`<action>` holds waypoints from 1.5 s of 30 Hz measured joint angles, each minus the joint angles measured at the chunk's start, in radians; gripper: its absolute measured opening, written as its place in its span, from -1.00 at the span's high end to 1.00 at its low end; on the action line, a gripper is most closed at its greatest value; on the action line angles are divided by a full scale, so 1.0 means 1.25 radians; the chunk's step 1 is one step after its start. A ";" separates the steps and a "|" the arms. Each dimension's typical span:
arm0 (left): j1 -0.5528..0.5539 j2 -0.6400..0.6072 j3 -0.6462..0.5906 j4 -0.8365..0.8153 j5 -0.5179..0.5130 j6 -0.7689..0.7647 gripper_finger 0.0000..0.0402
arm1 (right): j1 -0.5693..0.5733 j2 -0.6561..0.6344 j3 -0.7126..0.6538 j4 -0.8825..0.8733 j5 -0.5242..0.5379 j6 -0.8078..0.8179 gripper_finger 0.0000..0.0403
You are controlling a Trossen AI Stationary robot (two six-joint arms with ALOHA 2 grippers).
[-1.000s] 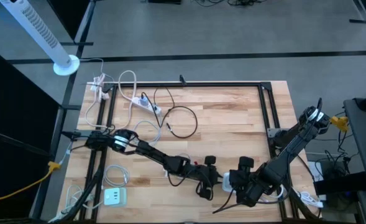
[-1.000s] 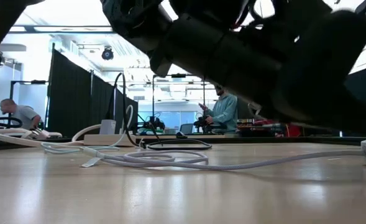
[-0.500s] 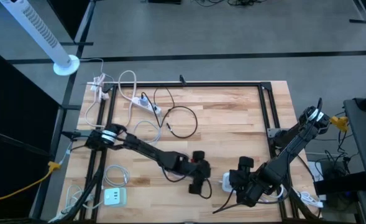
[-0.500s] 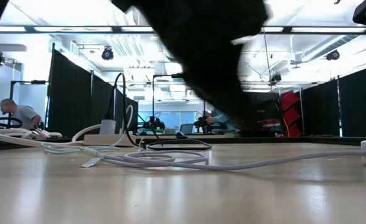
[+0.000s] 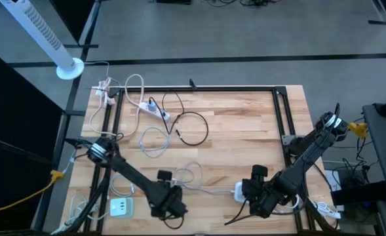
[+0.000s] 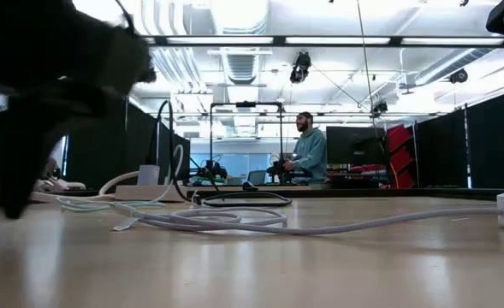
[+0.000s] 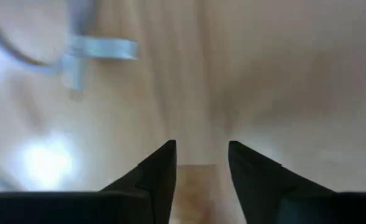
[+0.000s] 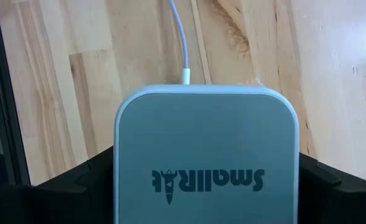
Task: Insert USB
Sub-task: Insert the right white charger cable into the bottom right white outlet extension
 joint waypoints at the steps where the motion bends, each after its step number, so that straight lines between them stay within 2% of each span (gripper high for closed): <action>1: -0.005 -0.010 -0.020 0.015 0.019 -0.018 0.41 | 0.000 0.000 0.000 0.000 0.000 0.000 -0.46; 5: -0.018 -0.077 -0.122 0.028 0.051 -0.115 0.57 | 0.000 0.000 0.000 0.000 0.001 0.001 -0.46; 8: -0.019 -0.164 -0.221 0.039 0.060 -0.214 0.67 | 0.000 0.000 0.000 0.000 0.002 0.002 -0.46; 12: -0.018 -0.293 -0.337 0.116 0.078 -0.353 0.76 | 0.000 0.000 0.000 0.000 0.002 0.002 -0.46; 17: -0.019 -0.420 -0.426 0.154 0.100 -0.548 0.84 | 0.000 0.001 0.000 0.001 0.016 -0.002 -0.46; 20: -0.021 -0.473 -0.466 0.170 0.110 -0.611 0.85 | -0.001 0.000 0.001 0.001 0.018 -0.005 -0.46; 27: -0.023 -0.516 -0.541 0.262 0.077 -0.626 0.86 | -0.002 -0.004 0.036 -0.040 0.016 -0.041 -0.46; 33: -0.022 -0.507 -0.595 0.377 0.070 -0.620 0.86 | -0.006 -0.003 0.049 -0.075 -0.034 -0.058 -0.46; 40: -0.022 -0.506 -0.613 0.401 0.067 -0.601 0.85 | -0.006 -0.004 0.053 -0.086 -0.059 -0.079 -0.46; 45: -0.022 -0.506 -0.613 0.409 0.067 -0.585 0.85 | -0.002 -0.004 0.073 -0.169 -0.151 -0.055 -0.46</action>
